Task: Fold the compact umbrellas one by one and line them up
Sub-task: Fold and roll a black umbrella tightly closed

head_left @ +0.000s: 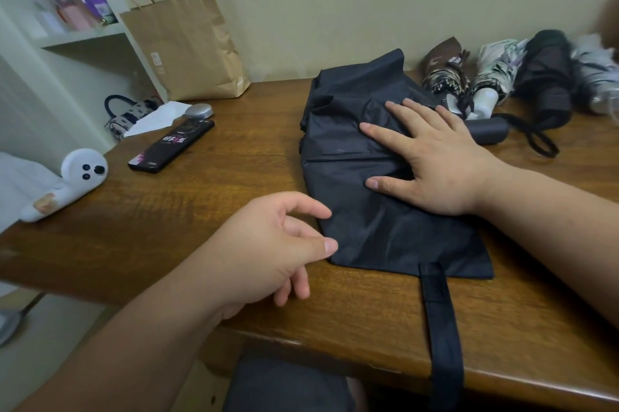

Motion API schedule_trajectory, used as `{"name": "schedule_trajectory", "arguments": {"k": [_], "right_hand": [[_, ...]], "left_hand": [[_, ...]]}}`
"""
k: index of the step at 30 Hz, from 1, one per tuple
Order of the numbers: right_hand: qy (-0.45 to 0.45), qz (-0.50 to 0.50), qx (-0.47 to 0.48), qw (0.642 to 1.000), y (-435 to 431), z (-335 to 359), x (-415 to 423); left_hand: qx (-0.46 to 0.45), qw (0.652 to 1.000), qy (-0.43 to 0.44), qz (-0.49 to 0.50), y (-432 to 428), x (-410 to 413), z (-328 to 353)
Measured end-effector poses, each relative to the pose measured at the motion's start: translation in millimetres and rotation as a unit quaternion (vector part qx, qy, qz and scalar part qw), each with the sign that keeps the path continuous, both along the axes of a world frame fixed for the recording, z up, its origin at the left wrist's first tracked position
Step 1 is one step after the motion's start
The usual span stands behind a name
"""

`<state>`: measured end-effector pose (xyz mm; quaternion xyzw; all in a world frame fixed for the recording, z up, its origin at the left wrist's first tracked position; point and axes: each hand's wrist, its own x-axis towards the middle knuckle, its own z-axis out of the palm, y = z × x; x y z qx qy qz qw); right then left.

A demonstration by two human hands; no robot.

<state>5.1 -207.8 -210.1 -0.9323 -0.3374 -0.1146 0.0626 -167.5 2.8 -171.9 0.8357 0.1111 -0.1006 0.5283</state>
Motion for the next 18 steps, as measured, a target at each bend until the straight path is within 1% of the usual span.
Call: {"name": "schedule_trajectory", "arguments": {"k": [5, 8, 10, 11, 12, 13, 14, 15, 16, 18], "right_hand": [[0.001, 0.001, 0.002, 1.000, 0, 2, -2], [0.007, 0.000, -0.004, 1.000, -1, 3, -2], [0.012, 0.000, -0.010, 1.000, -1, 5, -3], [0.016, -0.002, -0.013, 1.000, -1, 5, -4], [0.016, 0.002, -0.016, 1.000, 2, 7, -4], [0.017, 0.001, -0.016, 1.000, 1, 7, -5], [0.017, 0.001, -0.014, 1.000, 0, 6, -5], [0.015, 0.001, -0.011, 1.000, 0, 6, -5], [0.012, 0.001, -0.008, 1.000, 0, 5, -5], [0.002, 0.000, -0.006, 1.000, -1, 3, -5]], "left_hand": [[0.148, 0.989, -0.001, -0.025, -9, 3, 7], [0.244, 0.966, 0.018, -0.084, -11, 4, 11], [0.333, 0.934, 0.024, -0.125, -12, 6, 18], [0.391, 0.908, -0.001, -0.151, -12, 10, 24], [0.448, 0.876, -0.056, -0.168, -8, 15, 32], [0.493, 0.840, -0.133, -0.186, -5, 27, 37], [0.516, 0.805, -0.207, -0.206, -3, 42, 41], [0.529, 0.780, -0.245, -0.227, -2, 58, 43], [0.539, 0.769, -0.241, -0.246, -2, 74, 42], [0.556, 0.763, -0.174, -0.280, -6, 101, 32]]}}
